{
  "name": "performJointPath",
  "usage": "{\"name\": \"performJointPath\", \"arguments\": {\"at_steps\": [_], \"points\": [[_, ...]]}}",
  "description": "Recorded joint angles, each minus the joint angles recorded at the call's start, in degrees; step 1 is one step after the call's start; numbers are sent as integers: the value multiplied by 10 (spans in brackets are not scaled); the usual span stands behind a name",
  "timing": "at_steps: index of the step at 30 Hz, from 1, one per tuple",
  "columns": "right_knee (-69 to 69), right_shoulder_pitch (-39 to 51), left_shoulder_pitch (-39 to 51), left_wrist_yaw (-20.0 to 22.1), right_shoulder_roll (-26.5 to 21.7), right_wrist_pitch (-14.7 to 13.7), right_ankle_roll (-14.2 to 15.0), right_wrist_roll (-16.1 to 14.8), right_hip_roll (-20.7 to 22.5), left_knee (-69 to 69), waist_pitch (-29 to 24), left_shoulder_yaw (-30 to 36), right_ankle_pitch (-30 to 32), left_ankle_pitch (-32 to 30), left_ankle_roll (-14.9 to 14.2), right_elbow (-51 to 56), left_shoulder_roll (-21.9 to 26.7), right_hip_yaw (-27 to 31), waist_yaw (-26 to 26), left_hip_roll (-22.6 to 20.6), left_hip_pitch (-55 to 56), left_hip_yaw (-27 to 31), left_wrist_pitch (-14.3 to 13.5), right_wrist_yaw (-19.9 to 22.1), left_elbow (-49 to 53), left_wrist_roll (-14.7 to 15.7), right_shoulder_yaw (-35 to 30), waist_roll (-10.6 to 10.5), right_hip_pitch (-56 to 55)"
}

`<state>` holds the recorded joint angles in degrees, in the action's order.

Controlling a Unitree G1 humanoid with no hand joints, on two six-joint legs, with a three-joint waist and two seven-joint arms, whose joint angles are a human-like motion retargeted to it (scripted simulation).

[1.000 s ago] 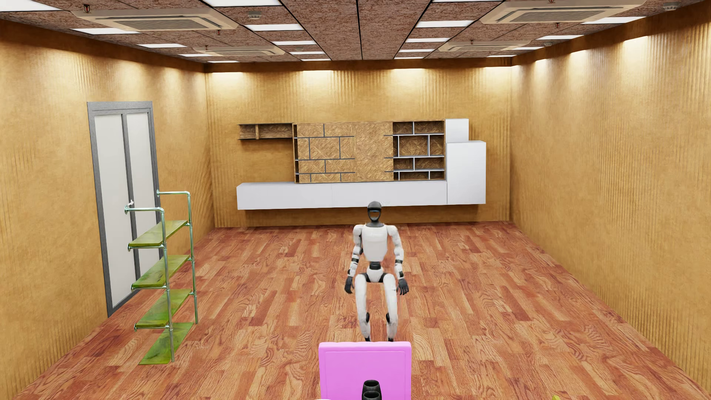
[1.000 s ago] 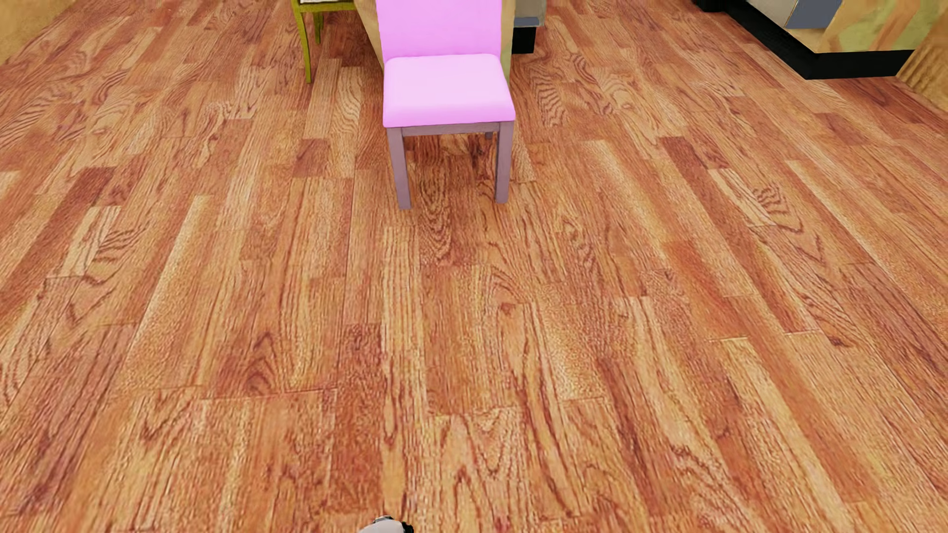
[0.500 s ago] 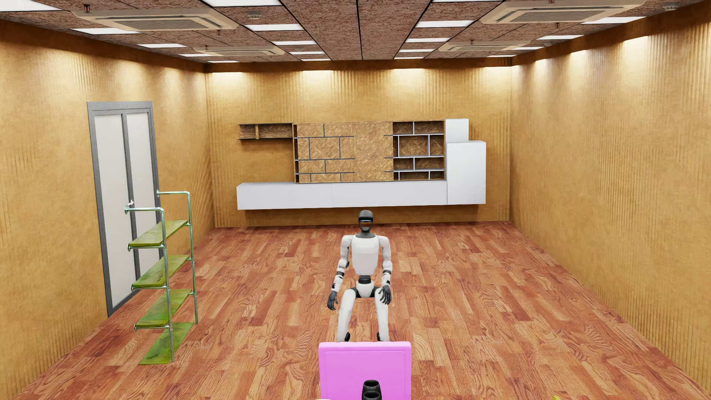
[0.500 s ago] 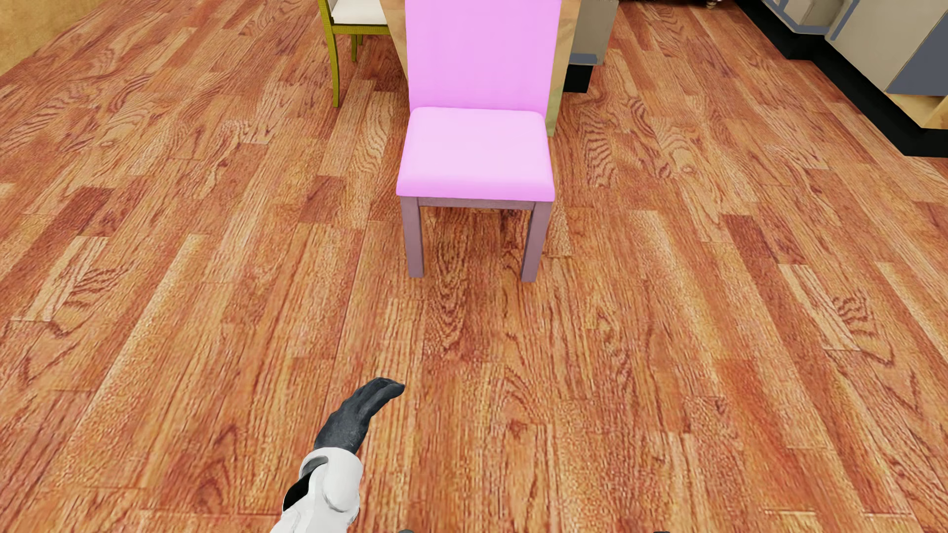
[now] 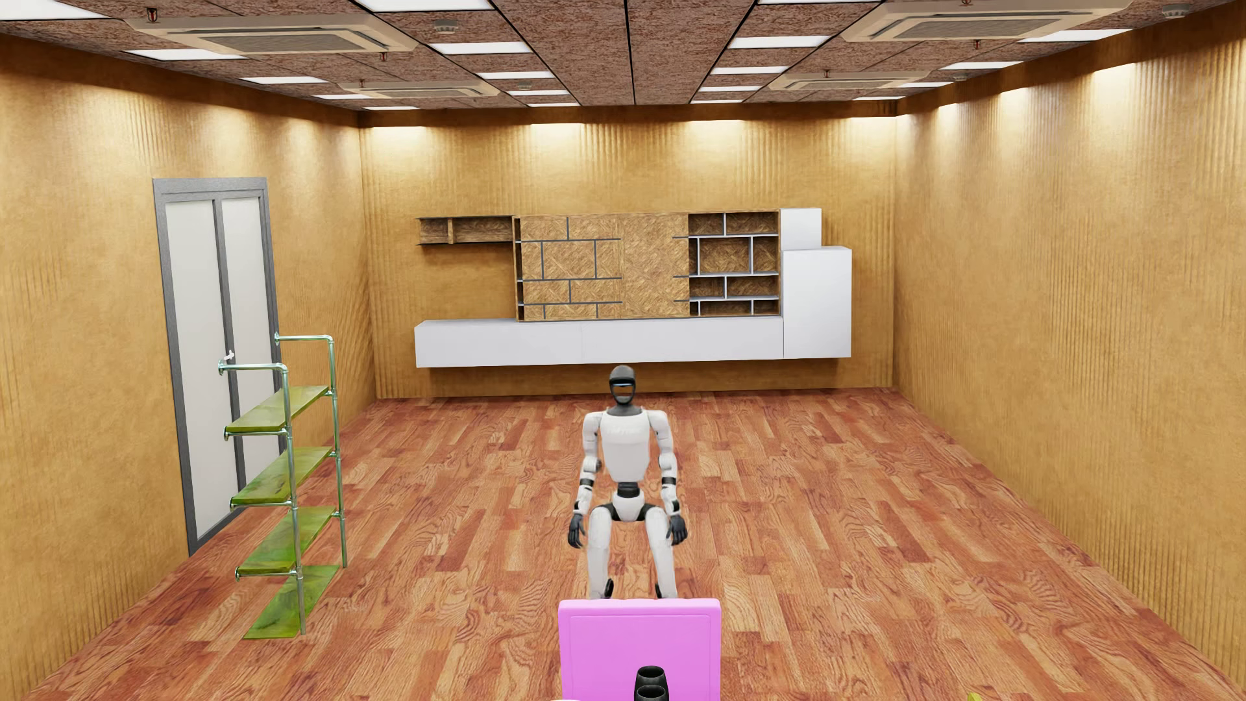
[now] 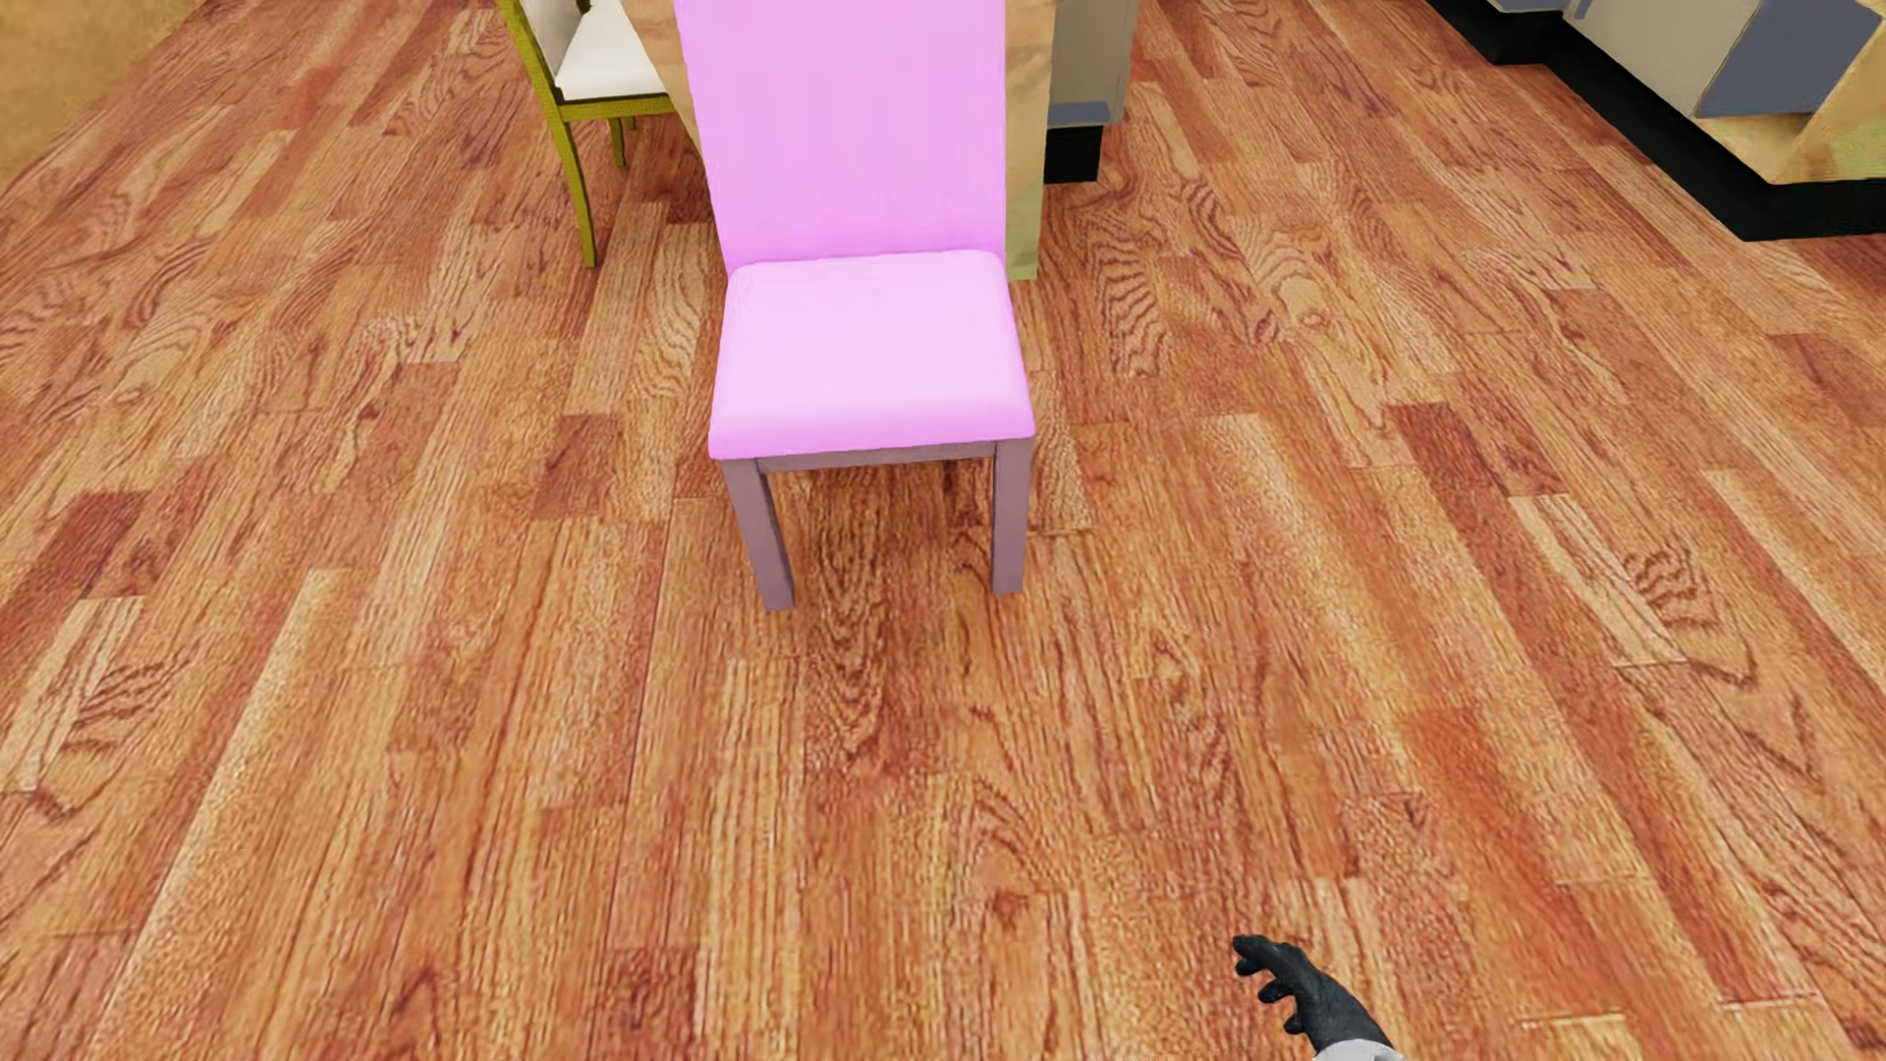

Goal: Approach the pink chair

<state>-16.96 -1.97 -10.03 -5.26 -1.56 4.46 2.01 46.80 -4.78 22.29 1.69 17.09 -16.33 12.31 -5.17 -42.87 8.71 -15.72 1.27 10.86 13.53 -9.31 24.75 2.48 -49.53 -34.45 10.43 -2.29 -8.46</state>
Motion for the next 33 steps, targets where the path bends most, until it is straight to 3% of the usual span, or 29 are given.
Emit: {"name": "performJointPath", "arguments": {"at_steps": [3, 5, 8, 10, 12, 16, 19, 22, 27, 31, 33], "points": [[-13, -20, -42, -52, 12, -5, 3, -27, 0, -38, 5, 42, -5, -3, 4, 8, -1, 32, -1, 1, -31, -39, -4, 27, -46, 6, 29, -7, -11], [-17, -43, -49, -52, 14, 6, 6, -26, -3, -28, 5, 34, -8, 4, 7, -4, 3, 36, -4, -1, -31, -45, -7, 20, -36, 22, 39, -7, -10], [-19, -67, -26, 16, 14, 57, 11, -2, -11, -24, 6, 15, -12, 11, 11, -61, 10, 28, -9, -7, -33, -40, -11, -8, 1, 27, 52, -4, -2], [-24, -81, 4, 53, 9, 89, 13, 25, -18, -25, 6, 9, -18, 14, 12, -97, 16, 19, -11, -14, -34, -32, -29, -41, 30, 24, 49, -1, 0], [-28, -92, 36, 78, 8, 97, 15, 46, -25, -24, 6, 0, -23, 15, 13, -109, 16, 9, -11, -20, -30, -22, -47, -65, 63, 30, 48, 3, 1], [-22, -109, 73, 106, 22, 65, 20, 42, -32, -21, 6, -1, -22, 20, 16, -66, 17, -1, -4, -29, -23, -13, -76, -43, 126, 27, 69, 10, 4], [-23, -100, 69, 99, 21, 38, 22, 40, -34, -19, 5, 2, -19, 23, 19, -36, 18, 9, -2, -29, -24, -24, -84, -19, 146, 25, 59, 14, -1], [-27, -83, 56, 90, 12, 17, 24, 35, -32, -11, 4, 9, -15, 28, 22, -6, 17, 26, -2, -25, -25, -42, -75, -28, 119, 27, 33, 16, -9], [-21, -76, 29, 71, 0, -5, 30, 6, -27, -9, 2, 30, -17, 40, 26, 36, 15, 51, -3, -20, -32, -67, -36, -21, 22, 44, 11, 21, -13], [-36, -86, 15, 27, -2, 2, 35, -1, -27, 22, -2, 54, -46, 79, 23, 25, 25, 62, -3, -15, -15, -67, -22, -13, -18, 56, 17, 24, -26], [-101, -98, 10, 32, -6, 14, 28, 6, -32, 49, -7, 46, -73, 107, 15, 10, 31, 72, -1, -12, -6, -69, -15, -8, -17, 71, 23, 26, -58]]}}
